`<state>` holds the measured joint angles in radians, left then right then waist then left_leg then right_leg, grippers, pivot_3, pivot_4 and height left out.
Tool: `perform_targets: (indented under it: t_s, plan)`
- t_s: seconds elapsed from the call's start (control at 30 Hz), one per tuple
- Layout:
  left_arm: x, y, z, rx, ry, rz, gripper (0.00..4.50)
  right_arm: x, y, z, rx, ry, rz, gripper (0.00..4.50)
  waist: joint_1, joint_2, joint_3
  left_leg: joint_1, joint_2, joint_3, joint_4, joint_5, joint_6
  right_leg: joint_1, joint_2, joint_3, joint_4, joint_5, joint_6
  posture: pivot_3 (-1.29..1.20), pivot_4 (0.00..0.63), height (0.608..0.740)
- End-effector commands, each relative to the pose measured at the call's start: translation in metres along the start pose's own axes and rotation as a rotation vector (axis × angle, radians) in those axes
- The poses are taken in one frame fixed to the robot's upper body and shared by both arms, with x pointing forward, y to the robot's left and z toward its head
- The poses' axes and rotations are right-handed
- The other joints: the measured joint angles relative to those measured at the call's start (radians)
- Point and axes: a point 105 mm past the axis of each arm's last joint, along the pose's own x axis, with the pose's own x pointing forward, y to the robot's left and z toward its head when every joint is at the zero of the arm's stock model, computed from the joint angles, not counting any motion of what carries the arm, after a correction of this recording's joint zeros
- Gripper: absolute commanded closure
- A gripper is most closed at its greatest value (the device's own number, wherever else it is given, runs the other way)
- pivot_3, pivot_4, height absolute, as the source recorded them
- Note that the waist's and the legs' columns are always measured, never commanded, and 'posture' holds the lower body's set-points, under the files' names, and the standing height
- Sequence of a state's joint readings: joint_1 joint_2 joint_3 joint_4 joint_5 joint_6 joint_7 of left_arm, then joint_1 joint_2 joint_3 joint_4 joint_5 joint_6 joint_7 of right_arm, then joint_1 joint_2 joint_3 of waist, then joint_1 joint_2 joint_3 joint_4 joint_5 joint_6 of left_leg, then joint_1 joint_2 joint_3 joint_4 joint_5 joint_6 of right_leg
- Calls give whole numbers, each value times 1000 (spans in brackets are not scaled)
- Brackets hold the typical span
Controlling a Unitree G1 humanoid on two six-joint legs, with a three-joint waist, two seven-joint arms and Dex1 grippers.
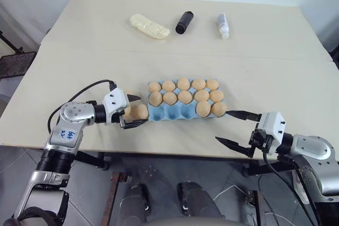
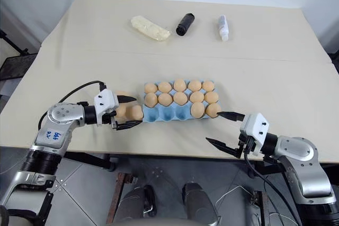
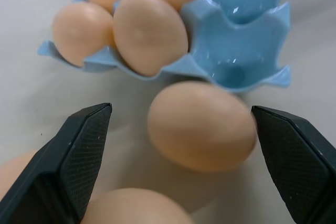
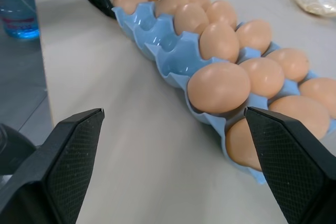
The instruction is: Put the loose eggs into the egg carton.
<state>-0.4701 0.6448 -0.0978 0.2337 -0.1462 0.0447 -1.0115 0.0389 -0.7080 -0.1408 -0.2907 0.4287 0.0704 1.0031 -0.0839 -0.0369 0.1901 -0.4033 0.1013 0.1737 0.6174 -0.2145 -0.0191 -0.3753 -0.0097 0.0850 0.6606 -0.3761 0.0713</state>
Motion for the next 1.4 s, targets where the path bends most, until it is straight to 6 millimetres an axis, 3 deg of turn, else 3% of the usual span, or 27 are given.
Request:
perform_targets:
  t_s: [0.03,0.23,0.47,0.63,0.93,1.3,1.4]
  plan:
    - [4,1,3,19,-8,-17,627,-2,-2,13,-49,-38,-36,0,1,0,0,0,0,0,0,0,0,0,0,0,0,0,0,0,150,740]
    - [3,8,15,39,-72,-2,2220,0,-2,12,-44,-39,-47,0,4,0,0,-1,0,0,0,0,0,0,0,-1,0,0,0,0,150,740]
    - [-17,18,36,93,-157,2,2220,0,-2,9,-36,-28,-47,0,3,0,0,-1,0,0,0,0,0,0,1,-1,0,0,0,0,150,740]
    - [-16,18,54,130,-200,-25,2220,0,-3,7,-33,-25,-52,0,4,0,0,-1,0,0,2,0,0,0,0,-1,1,0,0,0,150,740]
    - [13,4,78,132,-280,-123,2220,-5,-8,2,-39,-4,-101,0,5,0,0,-1,0,0,4,0,1,0,1,-1,2,0,1,0,150,740]
    - [77,-25,105,136,-367,-301,2220,-11,-10,2,-49,6,-149,0,3,0,0,-1,-2,-1,10,-1,2,2,2,0,3,1,3,0,150,740]
    - [106,-32,109,136,-364,-324,2220,-17,-9,2,-51,13,-179,0,6,0,0,-2,-2,-1,10,-1,2,2,2,0,3,1,3,0,150,740]
